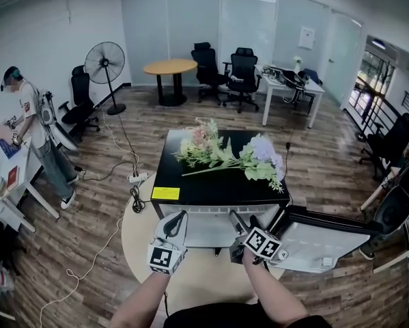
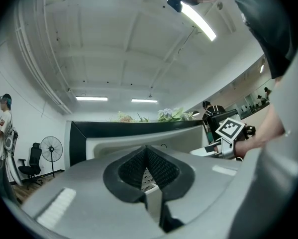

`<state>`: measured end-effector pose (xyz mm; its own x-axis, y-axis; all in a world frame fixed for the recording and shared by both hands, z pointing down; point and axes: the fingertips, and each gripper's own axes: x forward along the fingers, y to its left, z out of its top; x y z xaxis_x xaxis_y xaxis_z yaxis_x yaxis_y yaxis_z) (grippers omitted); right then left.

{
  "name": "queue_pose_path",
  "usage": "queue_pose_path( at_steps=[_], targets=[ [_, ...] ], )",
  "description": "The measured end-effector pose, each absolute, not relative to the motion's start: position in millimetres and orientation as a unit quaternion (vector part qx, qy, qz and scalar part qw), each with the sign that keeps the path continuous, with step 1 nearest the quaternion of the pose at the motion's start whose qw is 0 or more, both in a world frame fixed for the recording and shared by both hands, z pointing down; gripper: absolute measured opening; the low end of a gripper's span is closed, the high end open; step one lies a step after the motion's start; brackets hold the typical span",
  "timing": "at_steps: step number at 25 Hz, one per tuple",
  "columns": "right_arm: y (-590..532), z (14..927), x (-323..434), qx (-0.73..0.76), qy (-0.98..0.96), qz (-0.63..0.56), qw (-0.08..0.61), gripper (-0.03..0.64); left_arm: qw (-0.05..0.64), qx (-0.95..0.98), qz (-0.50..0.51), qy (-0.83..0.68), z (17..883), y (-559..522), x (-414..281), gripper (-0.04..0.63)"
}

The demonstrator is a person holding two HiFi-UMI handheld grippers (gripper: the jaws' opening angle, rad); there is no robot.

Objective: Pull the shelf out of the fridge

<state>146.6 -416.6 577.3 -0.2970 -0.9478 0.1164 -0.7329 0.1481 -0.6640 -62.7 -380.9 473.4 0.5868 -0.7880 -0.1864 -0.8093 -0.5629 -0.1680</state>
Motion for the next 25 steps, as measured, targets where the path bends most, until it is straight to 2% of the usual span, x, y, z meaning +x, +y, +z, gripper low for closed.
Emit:
queue_pose_path(
  at_steps=[5, 10, 16, 21, 25],
  targets=[
    [-439.6, 579.7, 136.1, -0.533, 0.728, -0.378, 0.207, 0.503, 0.117, -0.883, 0.043, 0.453, 475.8, -384.6, -66.5, 0.0],
    [-454.9, 576.2, 129.8, -0.509, 0.71, -0.42, 0.246, 0.406, 0.114, -0.883, 0.041, 0.453, 477.8, -383.2, -67.9, 0.0],
    [-468.6, 585.5, 129.2, -0.476, 0.677, -0.481, 0.29, 0.358, 0.116, -0.881, 0.041, 0.458, 478.8, -385.4, -74.1, 0.0],
    [-472.7, 588.7, 126.5, -0.457, 0.655, -0.51, 0.319, 0.264, 0.115, -0.88, 0.041, 0.459, 478.4, -383.9, -76.8, 0.0],
    [-475.6, 590.6, 124.7, -0.444, 0.635, -0.535, 0.338, 0.255, 0.115, -0.88, 0.039, 0.46, 478.0, -384.1, -77.6, 0.0]
  ],
)
